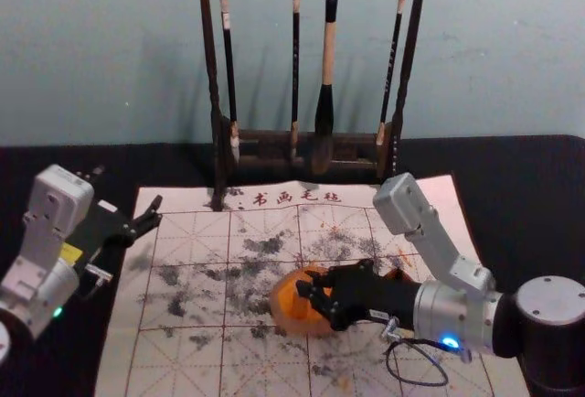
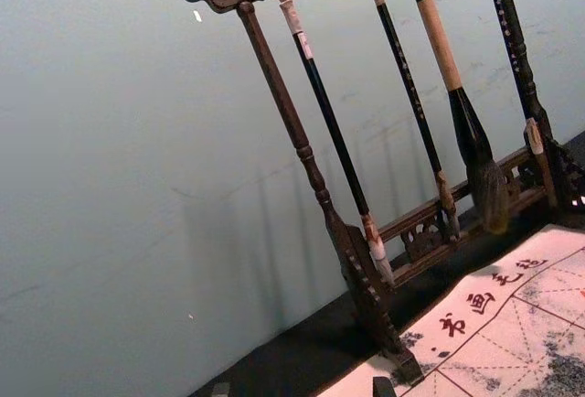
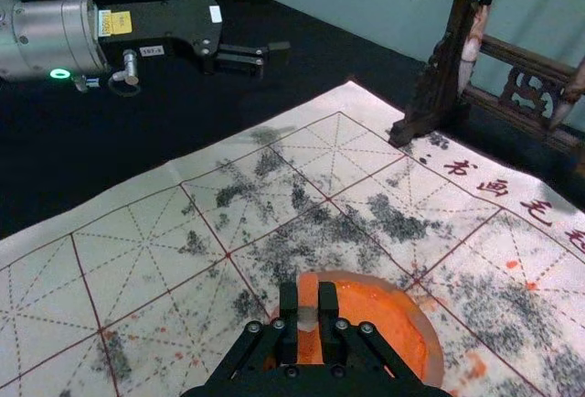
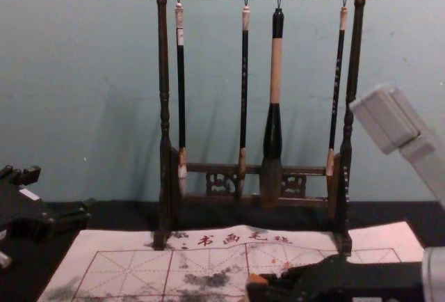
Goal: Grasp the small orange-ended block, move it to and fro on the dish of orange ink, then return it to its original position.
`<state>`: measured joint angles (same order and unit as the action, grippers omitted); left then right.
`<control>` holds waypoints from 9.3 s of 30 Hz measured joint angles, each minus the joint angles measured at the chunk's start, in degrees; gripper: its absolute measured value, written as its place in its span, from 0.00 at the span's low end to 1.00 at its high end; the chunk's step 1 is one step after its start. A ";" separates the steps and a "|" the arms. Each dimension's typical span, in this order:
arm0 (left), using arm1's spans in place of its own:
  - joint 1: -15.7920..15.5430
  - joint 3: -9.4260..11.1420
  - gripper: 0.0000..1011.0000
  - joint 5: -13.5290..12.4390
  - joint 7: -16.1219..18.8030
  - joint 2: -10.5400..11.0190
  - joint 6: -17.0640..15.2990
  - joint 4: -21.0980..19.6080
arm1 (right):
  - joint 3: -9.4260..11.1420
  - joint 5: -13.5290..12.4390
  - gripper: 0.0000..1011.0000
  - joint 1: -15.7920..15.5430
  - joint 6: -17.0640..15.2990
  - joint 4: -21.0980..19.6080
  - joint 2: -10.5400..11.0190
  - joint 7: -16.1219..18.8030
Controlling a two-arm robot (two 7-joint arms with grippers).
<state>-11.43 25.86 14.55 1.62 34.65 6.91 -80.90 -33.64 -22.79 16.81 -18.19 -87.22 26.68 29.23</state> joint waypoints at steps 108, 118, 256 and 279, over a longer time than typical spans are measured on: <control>0.00 0.00 1.00 0.00 0.00 0.00 0.00 0.00 | 15.70 -5.45 0.06 -16.08 -2.81 -17.43 10.51 -11.04; 0.00 0.00 1.00 0.00 0.00 0.00 0.00 0.00 | 15.45 -4.83 0.06 -14.82 -3.45 -15.18 9.25 -10.97; 0.00 0.00 1.00 0.00 0.00 0.00 0.00 0.00 | 20.05 11.95 0.99 -14.72 23.69 1.49 -3.76 -22.08; 0.00 0.00 1.00 0.00 0.00 0.00 0.00 0.00 | 19.99 11.77 0.99 -14.77 23.63 1.31 -3.64 -22.00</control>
<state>-11.43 25.86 14.55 1.62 34.65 6.91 -80.90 -13.65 -11.02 2.04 5.44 -85.91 23.03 7.24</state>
